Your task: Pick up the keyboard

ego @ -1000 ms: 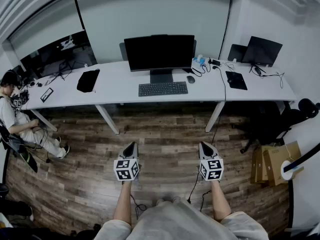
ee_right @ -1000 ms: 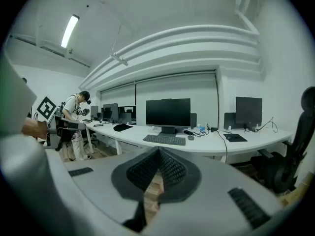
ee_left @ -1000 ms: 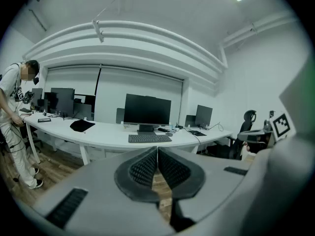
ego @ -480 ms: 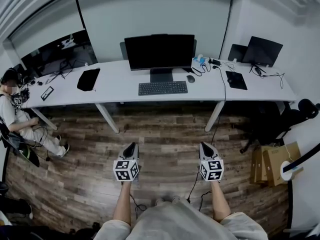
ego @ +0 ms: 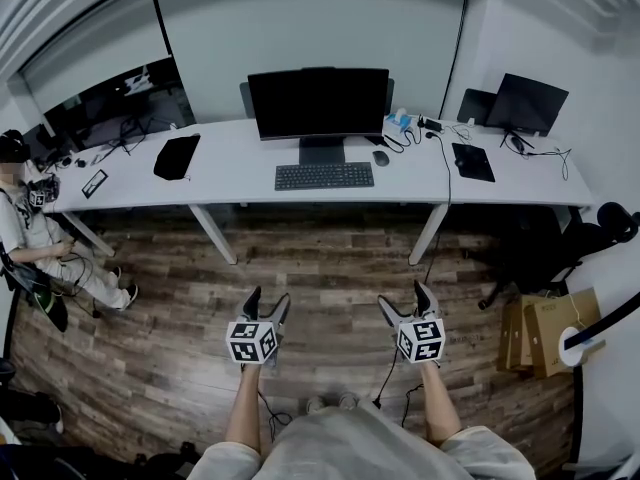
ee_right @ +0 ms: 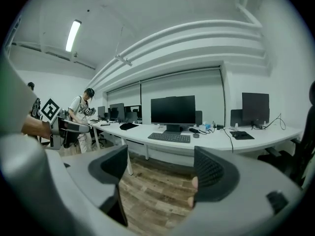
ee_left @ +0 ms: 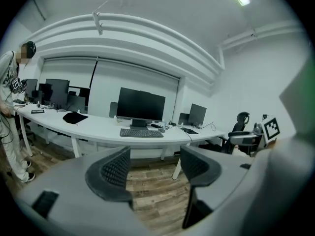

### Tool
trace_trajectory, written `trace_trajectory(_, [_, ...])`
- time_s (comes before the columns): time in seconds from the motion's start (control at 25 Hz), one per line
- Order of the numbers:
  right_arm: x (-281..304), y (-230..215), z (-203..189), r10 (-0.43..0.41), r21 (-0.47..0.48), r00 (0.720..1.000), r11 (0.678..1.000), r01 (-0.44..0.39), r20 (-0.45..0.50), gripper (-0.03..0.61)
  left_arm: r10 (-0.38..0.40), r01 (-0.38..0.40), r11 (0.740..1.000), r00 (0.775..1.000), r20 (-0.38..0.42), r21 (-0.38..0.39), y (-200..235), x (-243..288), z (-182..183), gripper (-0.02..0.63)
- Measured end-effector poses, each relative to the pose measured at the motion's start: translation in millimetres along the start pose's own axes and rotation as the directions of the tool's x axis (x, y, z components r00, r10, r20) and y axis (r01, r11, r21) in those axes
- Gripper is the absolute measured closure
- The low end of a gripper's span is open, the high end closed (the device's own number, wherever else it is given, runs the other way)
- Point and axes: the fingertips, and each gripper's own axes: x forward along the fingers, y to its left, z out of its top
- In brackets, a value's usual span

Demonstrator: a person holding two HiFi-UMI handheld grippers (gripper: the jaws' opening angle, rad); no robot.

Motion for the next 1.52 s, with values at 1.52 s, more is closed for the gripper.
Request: trace_trajectory(1.52, [185, -80, 31, -0.021, -0.03, 0.998, 0.999, 0.019, -0.055, 0.196, -0.001, 0.001, 1.0, 0.999, -0.032, -0.016, 70, 190, 50, 0.321])
